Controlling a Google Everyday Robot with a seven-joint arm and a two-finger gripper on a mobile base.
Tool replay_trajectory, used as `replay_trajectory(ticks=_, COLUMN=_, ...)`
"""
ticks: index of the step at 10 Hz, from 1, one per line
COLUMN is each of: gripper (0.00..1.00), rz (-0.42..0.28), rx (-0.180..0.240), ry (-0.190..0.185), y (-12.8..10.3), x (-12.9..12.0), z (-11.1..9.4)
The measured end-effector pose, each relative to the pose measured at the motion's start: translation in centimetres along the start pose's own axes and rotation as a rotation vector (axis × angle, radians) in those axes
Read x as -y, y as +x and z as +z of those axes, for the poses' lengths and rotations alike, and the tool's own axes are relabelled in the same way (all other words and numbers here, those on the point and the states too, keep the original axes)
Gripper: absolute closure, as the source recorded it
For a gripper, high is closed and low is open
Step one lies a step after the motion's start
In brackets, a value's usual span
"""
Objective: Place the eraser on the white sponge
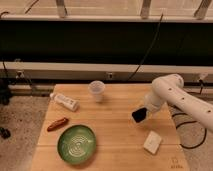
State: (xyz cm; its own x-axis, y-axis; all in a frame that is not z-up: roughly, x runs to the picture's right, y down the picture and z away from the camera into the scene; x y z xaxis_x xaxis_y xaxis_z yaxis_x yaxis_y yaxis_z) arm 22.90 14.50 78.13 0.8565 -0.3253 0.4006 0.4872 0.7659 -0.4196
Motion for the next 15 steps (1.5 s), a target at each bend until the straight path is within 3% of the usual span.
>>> replay_trajectory(ticks=15, gripper=1.0, rz=0.037, rx=-0.004, ry=-0.003, y=0.4, x=-4.6, z=-0.7)
